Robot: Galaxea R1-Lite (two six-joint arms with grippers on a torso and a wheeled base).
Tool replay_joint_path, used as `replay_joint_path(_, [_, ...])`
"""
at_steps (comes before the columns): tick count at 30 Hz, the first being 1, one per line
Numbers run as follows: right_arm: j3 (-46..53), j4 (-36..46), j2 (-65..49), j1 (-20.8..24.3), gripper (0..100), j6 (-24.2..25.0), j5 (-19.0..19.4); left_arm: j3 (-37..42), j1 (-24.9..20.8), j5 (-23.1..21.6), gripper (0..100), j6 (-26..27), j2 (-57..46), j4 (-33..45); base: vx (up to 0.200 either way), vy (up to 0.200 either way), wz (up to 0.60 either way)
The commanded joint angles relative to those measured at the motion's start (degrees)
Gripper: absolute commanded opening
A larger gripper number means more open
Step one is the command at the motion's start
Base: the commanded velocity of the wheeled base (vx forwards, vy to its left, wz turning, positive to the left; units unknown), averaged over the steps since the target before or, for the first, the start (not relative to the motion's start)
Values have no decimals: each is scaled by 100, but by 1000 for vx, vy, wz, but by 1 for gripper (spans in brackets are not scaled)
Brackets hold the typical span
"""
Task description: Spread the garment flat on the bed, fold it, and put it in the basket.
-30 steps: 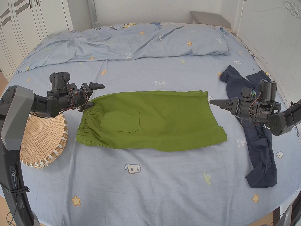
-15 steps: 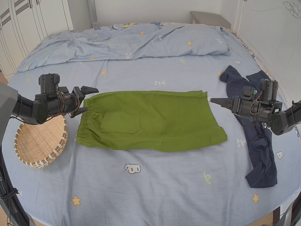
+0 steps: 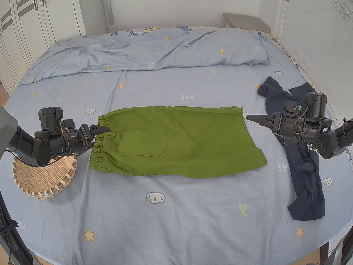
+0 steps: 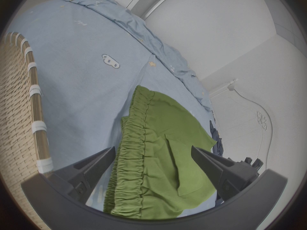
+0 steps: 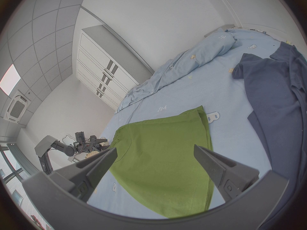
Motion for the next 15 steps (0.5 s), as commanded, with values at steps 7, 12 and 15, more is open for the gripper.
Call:
replay_joint_path(7, [12,-3,-7,16,100,-10,2,107,-52,41,100,291,285,-12,0,0,0])
replay_joint_path(12, [12,-3,2,25,100,-10,2,186,-43,50,100,704,381,-12,0,0,0])
replay_joint_path(15, [12,-3,19,25,100,-10,2,230,-43,50,100,880,408,-12,0,0,0])
